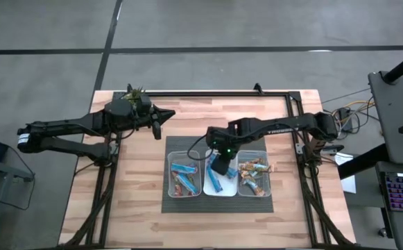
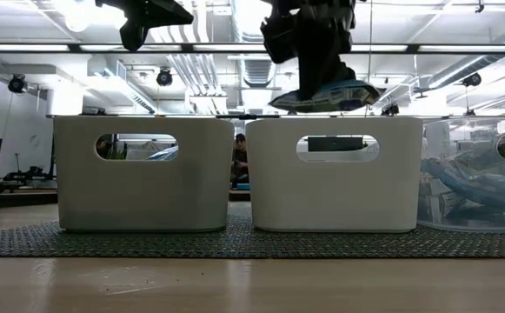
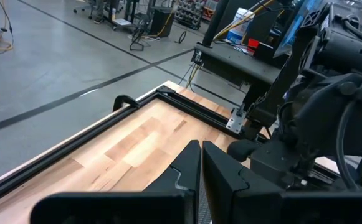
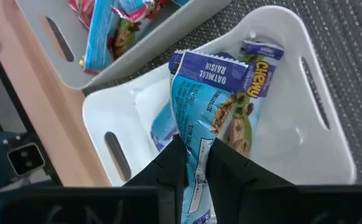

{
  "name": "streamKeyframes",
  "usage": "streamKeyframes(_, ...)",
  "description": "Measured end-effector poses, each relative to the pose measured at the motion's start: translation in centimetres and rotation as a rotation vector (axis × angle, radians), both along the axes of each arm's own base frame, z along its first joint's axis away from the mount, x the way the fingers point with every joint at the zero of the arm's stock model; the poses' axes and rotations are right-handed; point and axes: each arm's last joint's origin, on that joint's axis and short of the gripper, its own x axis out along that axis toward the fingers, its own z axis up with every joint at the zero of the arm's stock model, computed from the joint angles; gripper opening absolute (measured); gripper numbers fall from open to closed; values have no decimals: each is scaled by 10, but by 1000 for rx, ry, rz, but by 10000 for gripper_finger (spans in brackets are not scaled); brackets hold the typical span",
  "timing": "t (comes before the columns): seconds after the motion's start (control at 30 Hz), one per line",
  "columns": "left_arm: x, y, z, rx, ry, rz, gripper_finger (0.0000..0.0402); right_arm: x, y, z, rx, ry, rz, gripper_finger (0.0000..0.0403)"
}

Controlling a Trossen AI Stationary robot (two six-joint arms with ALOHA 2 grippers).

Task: Pick and place Granola Bars by type
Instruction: Put the blue granola bar into the white bin

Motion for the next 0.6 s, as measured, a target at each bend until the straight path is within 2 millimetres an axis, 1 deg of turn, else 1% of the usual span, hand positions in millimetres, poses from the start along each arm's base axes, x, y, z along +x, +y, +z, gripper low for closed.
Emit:
streamKeyframes(0.2,0,0,0,4,3,-1,0,3,0,-9,28,-22,-73,46)
streamKeyframes(0.5,0,0,-1,4,4,-1,0,-4,0,-38,47,30,-132,46)
streamKeyframes(0.6,0,0,-4,2,14,-1,0,-7,0,-47,49,48,-140,46)
